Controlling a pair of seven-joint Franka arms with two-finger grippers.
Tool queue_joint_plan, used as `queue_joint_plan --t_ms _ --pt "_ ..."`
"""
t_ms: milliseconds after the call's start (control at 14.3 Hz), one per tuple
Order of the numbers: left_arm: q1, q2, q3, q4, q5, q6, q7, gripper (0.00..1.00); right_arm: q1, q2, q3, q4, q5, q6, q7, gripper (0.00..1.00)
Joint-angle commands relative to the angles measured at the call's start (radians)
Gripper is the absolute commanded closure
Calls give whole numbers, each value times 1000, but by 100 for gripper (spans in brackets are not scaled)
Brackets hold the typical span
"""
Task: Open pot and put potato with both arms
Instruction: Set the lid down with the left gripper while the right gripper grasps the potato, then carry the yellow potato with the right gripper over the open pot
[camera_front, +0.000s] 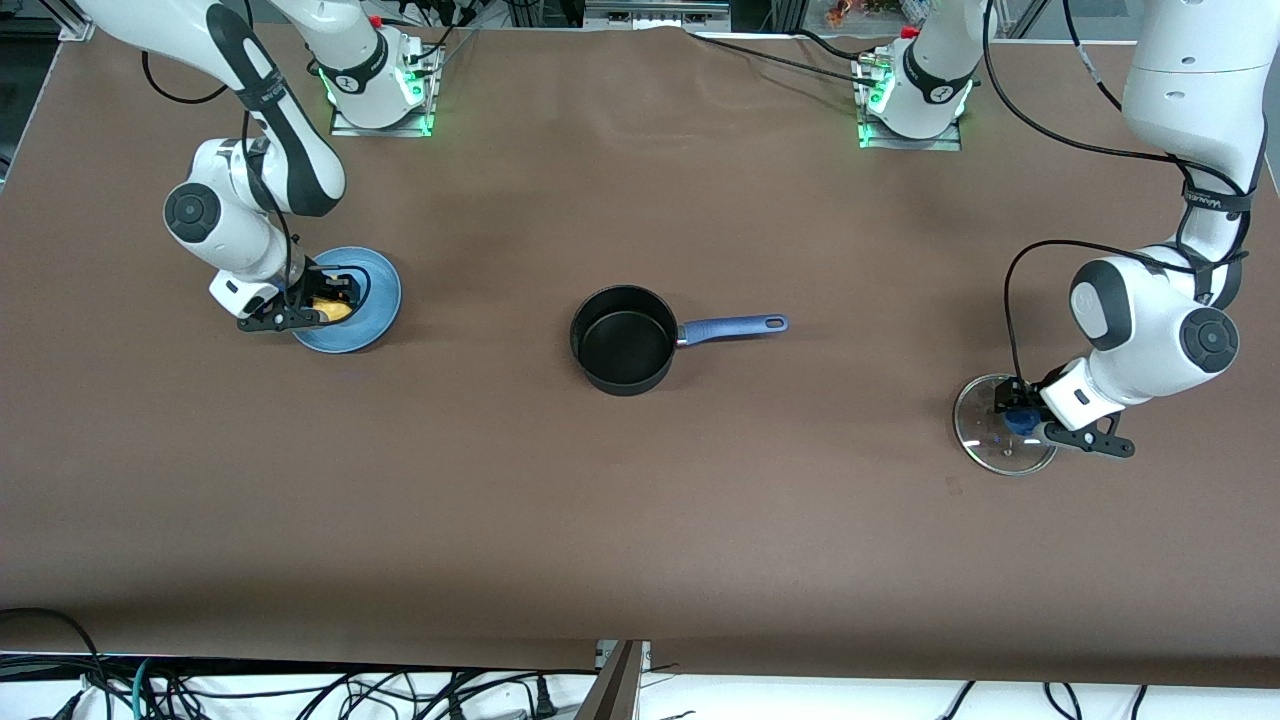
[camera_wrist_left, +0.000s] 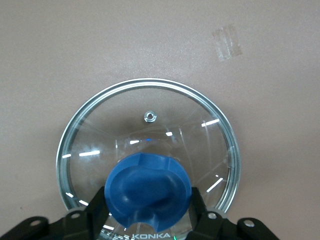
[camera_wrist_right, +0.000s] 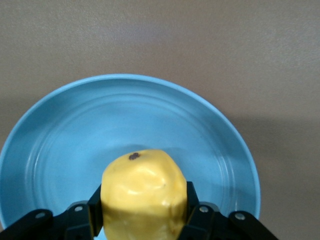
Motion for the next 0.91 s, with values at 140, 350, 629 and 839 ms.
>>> queue_joint_plan --t_ms 140,350,629,839 --pt "-4 -98 -11 178 -13 -386 -72 0 -9 -82 46 60 -13 -154 7 75" --pt "-24 -173 -14 313 85 -633 -235 0 -9 -90 113 242 -6 -426 117 75" --pt "-27 -275 -17 406 115 -836 -340 0 15 -13 242 557 11 -740 368 75" --pt "-54 -315 -21 477 147 -964 -421 0 127 100 259 724 92 -753 626 75"
